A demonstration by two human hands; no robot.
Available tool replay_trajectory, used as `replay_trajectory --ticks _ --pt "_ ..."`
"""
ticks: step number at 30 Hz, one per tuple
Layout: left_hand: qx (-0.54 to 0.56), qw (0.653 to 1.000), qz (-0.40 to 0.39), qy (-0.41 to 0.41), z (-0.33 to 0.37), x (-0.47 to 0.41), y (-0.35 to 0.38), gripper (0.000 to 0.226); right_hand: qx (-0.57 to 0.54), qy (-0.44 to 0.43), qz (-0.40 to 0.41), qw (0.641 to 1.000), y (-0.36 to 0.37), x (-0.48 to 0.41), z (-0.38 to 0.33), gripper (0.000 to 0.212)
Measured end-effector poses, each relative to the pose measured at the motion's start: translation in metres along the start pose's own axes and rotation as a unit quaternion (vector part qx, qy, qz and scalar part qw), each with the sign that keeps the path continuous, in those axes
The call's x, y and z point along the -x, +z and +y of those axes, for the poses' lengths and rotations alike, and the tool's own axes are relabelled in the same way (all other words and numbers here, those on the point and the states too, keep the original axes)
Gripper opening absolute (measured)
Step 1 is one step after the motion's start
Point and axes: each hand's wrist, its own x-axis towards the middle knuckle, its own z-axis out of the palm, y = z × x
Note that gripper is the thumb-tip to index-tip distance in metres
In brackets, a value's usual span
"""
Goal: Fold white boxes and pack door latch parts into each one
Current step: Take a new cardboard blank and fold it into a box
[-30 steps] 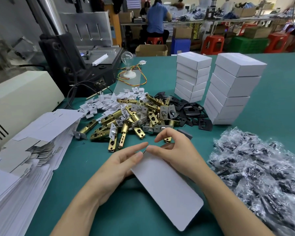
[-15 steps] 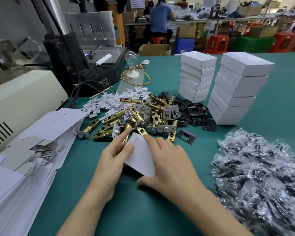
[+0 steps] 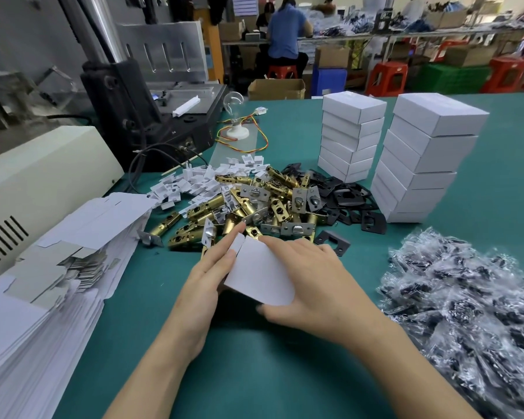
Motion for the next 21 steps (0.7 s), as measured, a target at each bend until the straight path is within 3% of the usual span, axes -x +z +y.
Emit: replay_trajectory --ticks 7,21 --pt "-0.015 1.000 -0.008 -0.008 -0.0041 -0.0011 0.0045 0.037 0.003 0.002 0.001 1.000 0.0015 -0.0012 -0.0010 0.091" --pt "-0.011 0.998 0.059 -0.028 -0.0052 -0.0037 0.0025 0.027 0.032 -0.016 0.009 0.999 0.0055 -0.0020 -0.0062 0.089"
